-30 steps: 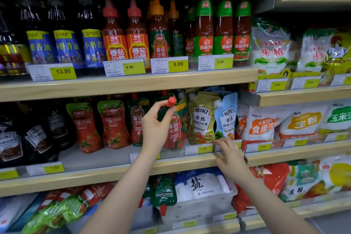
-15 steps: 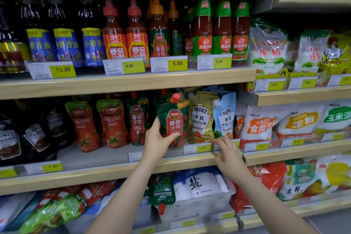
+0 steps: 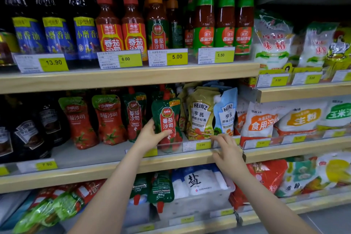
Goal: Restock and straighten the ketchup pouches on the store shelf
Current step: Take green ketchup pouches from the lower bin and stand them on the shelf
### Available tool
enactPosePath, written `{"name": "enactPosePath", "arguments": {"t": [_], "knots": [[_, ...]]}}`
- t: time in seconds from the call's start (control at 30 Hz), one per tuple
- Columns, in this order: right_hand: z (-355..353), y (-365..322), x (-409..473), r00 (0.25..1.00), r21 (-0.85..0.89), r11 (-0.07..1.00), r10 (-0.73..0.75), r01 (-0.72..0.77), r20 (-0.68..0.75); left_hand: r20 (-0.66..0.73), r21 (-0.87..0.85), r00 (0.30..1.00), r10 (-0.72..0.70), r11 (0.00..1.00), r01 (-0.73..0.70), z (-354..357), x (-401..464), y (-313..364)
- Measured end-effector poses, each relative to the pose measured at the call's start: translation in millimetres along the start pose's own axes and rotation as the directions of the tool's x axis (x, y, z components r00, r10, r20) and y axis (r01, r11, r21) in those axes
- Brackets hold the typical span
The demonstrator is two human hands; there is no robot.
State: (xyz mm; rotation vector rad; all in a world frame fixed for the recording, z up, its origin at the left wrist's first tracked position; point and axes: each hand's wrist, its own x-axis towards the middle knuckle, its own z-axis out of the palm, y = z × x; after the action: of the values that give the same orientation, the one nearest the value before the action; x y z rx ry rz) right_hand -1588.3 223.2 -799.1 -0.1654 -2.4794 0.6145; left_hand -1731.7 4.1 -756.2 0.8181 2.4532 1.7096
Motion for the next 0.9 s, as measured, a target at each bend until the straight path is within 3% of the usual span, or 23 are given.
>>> {"name": "enactPosePath", "arguments": {"t": [0.1,0.17,0.27,0.43,0.7,0.83,0.9], "knots": [[-3,-20,5,0.987,0.023,0.999,0.026,-0.022,-0.157,-0.084,0.149,0.996,0.016,0.989,-0.003,2,-9,-8],[-11,-46,21,0.977,0.125,0.991,-0.014,0.042,-0.211,-0.163,0.270,0.984,0.071,0.962,-0.025,3,-15,-15],[-18,-92,60,0.987,0.362,0.928,-0.036,0.091,-0.156,-0.144,0.342,0.988,0.053,0.940,0.000,3,-12,-21],[-5,-127,101,0.990,0.695,0.712,0.139,-0.102,0.002,-0.087,0.345,0.996,0.013,0.938,0.018,3,-8,-20],[20,-127,119,0.945,0.787,0.571,0.325,-0.232,0.043,-0.106,0.425,0.994,0.035,0.905,0.013,5,-8,-22],[23,-123,111,0.956,0.767,0.598,0.285,-0.233,0.069,-0.121,0.425,0.991,0.062,0.905,-0.005,5,-11,-20],[28,-112,95,0.971,0.714,0.664,0.221,-0.221,0.095,-0.154,0.484,0.981,0.121,0.874,-0.032,5,-14,-22]]}}
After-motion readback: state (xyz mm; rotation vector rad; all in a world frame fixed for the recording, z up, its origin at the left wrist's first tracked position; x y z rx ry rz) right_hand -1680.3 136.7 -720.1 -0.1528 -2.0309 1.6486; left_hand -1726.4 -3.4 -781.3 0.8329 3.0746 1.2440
